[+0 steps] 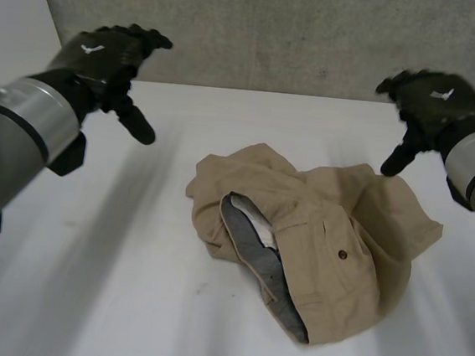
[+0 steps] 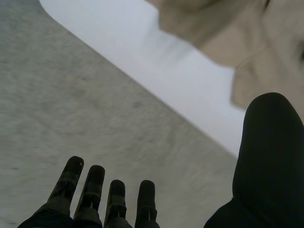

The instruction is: Fold the shorts.

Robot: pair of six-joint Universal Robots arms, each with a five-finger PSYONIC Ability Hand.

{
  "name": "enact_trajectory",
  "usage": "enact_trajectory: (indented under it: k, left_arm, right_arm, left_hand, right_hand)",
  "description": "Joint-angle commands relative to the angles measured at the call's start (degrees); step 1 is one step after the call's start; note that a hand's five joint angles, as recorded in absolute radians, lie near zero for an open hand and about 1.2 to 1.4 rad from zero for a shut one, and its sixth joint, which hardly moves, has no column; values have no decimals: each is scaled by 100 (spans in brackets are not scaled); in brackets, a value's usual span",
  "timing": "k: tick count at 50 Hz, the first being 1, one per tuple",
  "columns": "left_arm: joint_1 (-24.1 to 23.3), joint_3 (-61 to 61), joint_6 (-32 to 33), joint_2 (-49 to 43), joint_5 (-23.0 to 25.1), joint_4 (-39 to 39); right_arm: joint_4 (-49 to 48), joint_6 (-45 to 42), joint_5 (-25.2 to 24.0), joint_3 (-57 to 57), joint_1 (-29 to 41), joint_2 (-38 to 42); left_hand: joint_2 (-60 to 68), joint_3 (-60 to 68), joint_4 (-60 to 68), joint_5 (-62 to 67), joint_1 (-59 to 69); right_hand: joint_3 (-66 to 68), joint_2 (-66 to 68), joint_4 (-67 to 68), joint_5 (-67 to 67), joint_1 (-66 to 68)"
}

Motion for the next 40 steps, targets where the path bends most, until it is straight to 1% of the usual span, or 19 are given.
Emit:
enact_trajectory:
  k: [1, 4, 7, 9, 10, 11, 12, 15, 16, 20, 22, 23, 24, 27, 28, 30, 34, 36, 40]
  left_arm:
    - [-632, -542, 680, -590, 308, 928]
    - [-939, -710, 1207, -1081, 299, 1183]
    - [-1211, -693, 1646, -1634, 299, 1376]
    - [-1317, -649, 1814, -1907, 282, 1508]
    - [-1361, -596, 1911, -2126, 238, 1718]
    - [-1388, -561, 1955, -2233, 194, 1842]
    - [-1414, -482, 2008, -2452, 116, 2130]
    - [-1423, -385, 2052, -2769, -25, 2580]
    - [-1432, -289, 2070, -2979, -139, 2825]
    - [-1441, 10, 2087, -3419, -219, 3178]
    - [-1432, 107, 2087, -3569, -219, 3223]
    - [-1432, 160, 2087, -3631, -228, 3223]
    - [-1432, 273, 2087, -3745, -228, 3223]
    - [-1432, 406, 2087, -3851, -237, 3214]
    - [-1432, 450, 2087, -3886, -237, 3214]
    - [-1432, 450, 2079, -3869, -254, 3214]
    - [-1397, 415, 2070, -3799, -333, 3188]
    - [-1388, 363, 2070, -3694, -430, 3153]
    - [-1371, 231, 2061, -3413, -492, 3091]
  right_arm:
    - [282, -977, -619, 847, -69, 14]
    - [63, -968, -663, 1392, -87, 14]
    - [-412, -977, -707, 2060, -192, 14]
    - [-814, -1003, -759, 2533, -393, -3]
    - [-930, -1003, -794, 2666, -464, -3]
    - [-1044, -1012, -812, 2790, -517, -3]
    - [-1228, -1004, -873, 2991, -605, -3]
    - [-1414, -1003, -970, 3229, -676, -3]
    - [-1432, -1003, -988, 3265, -685, -3]
    - [-1476, -995, -1006, 3362, -702, -3]
    - [-1485, -995, -1006, 3380, -694, -3]
    - [-1502, -986, -1006, 3380, -693, -3]
    - [-1520, -977, -1006, 3388, -693, -3]
    - [-1564, -968, -997, 3406, -702, -3]
    - [-1555, -968, -997, 3415, -702, -3]
    - [-1547, -968, -997, 3415, -702, -3]
    - [-1459, -968, -970, 3432, -693, -152]
    - [-1310, -1038, -962, 3494, -641, -407]
    - [-748, -1030, -1058, 3582, -518, -811]
  left_hand:
    - [3, -35, 21, -80, 68]
    - [70, 32, 88, -13, 135]
    - [70, 32, 88, -13, 136]
    - [104, 66, 122, 20, 169]
    - [137, 99, 155, 54, 202]
    - [154, 116, 172, 71, 219]
    - [271, 233, 289, 188, 336]
    - [524, 486, 542, 441, 590]
    - [657, 619, 676, 574, 723]
    - [1464, 1426, 1482, 1381, 1529]
    - [1717, 1679, 1735, 1634, 1782]
    - [2002, 1964, 2020, 1919, 2067]
    - [2804, 2766, 2822, 2721, 2869]
    - [4169, 4131, 4187, 4086, 4235]
    - [5557, 5519, 5575, 5473, 5622]
    - [6825, 6787, 6843, 6742, 6890]
    - [6830, 6792, 6848, 6747, 6895]
    - [6830, 6792, 6848, 6747, 6895]
    - [6830, 6792, 6848, 6747, 6895]
  right_hand:
    - [-251, -268, -346, -343, -183]
    - [-251, -268, -346, -343, -183]
    - [-251, -268, -346, -343, -183]
    - [-251, -268, -346, -343, -183]
    - [-251, -268, -346, -343, -183]
    - [-251, -268, -346, -343, -183]
    - [-251, -268, -346, -343, -183]
    - [-251, -268, -346, -343, -183]
    - [-251, -268, -346, -343, -183]
    - [-251, -268, -346, -343, -183]
    - [-251, -268, -346, -343, -183]
    - [-251, -268, -346, -343, -183]
    - [-251, -268, -346, -343, -183]
    - [-251, -268, -346, -343, -183]
    - [-251, -268, -346, -343, -183]
    - [-251, -268, -346, -343, -183]
    - [-251, -268, -346, -343, -183]
    - [-251, -268, -346, -343, -183]
    - [-194, -211, -289, -286, -126]
